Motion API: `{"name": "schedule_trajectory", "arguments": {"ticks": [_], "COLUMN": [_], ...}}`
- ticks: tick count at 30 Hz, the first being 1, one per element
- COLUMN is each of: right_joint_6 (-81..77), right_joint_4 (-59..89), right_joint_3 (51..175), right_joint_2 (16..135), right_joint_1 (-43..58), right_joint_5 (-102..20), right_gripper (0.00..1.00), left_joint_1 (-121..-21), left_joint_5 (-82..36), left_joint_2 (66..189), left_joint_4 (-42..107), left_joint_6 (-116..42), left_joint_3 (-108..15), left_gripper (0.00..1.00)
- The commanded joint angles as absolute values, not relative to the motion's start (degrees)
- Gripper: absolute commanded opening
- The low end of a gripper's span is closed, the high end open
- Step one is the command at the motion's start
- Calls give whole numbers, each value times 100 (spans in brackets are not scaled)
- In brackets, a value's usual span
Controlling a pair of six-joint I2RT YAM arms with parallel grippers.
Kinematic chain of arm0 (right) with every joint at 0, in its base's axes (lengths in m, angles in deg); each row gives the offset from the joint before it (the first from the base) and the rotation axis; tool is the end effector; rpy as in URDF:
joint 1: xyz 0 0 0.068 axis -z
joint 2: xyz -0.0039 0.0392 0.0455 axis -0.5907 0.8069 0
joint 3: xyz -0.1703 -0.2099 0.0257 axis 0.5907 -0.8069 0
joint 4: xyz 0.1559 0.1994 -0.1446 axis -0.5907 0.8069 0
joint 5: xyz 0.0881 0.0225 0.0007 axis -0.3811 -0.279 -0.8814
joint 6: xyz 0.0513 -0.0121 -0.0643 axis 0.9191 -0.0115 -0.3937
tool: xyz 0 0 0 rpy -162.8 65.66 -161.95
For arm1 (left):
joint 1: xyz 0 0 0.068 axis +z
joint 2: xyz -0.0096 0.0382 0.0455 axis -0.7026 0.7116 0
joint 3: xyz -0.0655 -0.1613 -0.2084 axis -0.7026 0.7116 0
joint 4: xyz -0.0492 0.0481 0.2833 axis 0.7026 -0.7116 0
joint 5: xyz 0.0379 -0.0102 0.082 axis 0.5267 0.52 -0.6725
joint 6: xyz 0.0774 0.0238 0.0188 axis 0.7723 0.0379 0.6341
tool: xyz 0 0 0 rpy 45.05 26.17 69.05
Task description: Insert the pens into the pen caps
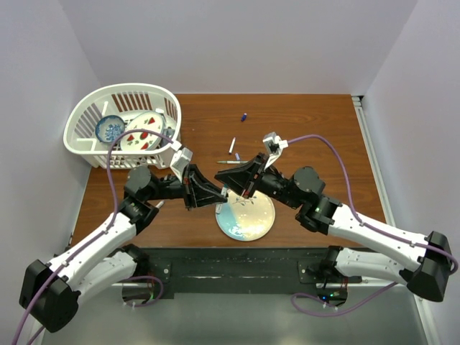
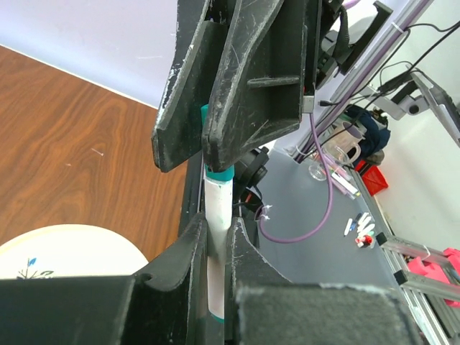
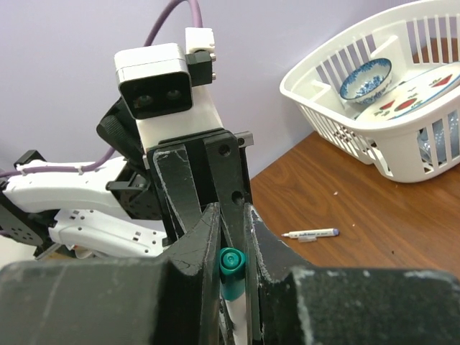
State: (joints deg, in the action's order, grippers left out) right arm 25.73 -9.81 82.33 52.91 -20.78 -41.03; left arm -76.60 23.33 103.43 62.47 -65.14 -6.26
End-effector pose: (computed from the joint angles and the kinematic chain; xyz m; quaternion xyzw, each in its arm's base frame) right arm 0.1605 0.2647 0.3592 -0.1728 0.6125 0.5811 0.5072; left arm 0.1800 -0.1818 0.3095 0.3206 0.5758 -0.6374 0.3993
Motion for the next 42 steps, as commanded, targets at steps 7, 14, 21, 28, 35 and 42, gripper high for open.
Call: {"name": "schedule_trajectory", "arguments": {"ticks": [7,14,21,28,35,42], "right_joint_6": [2374,2813,3385,3367,3517,3658], "right_joint_4": [-196,-283,-811,-705,-872,-942], "right_joint_3": [7705,7371,6958,6747,6711,6623], "right_joint_2": [5135,5170,5407,5354,5556,5802], "right_joint_1": [-2171,-2171,-2171,-2171,-2189,-2329], "right_joint_5": [-5004,-5312,-5760,-5822,-5839,-5672], "right_gripper": [0,0,0,0,0,0], "left_joint_1": [-7531,-7391,-7268,-6898,-6890,-6890], "left_joint_5": [1589,1571,1519,1703,1633,1360], "left_joint_2": [10655,10874,11234,11762,11973,12052], "left_joint_4": [6771,7069,7289,7905,7493,7052], "left_joint_6": [-6494,-6423,-6432,-6978,-6697,-6301], "left_joint_3": [-1457,-1465,-1588,-1922,-2353,-2722], "left_gripper": [0,0,0,0,0,0]}}
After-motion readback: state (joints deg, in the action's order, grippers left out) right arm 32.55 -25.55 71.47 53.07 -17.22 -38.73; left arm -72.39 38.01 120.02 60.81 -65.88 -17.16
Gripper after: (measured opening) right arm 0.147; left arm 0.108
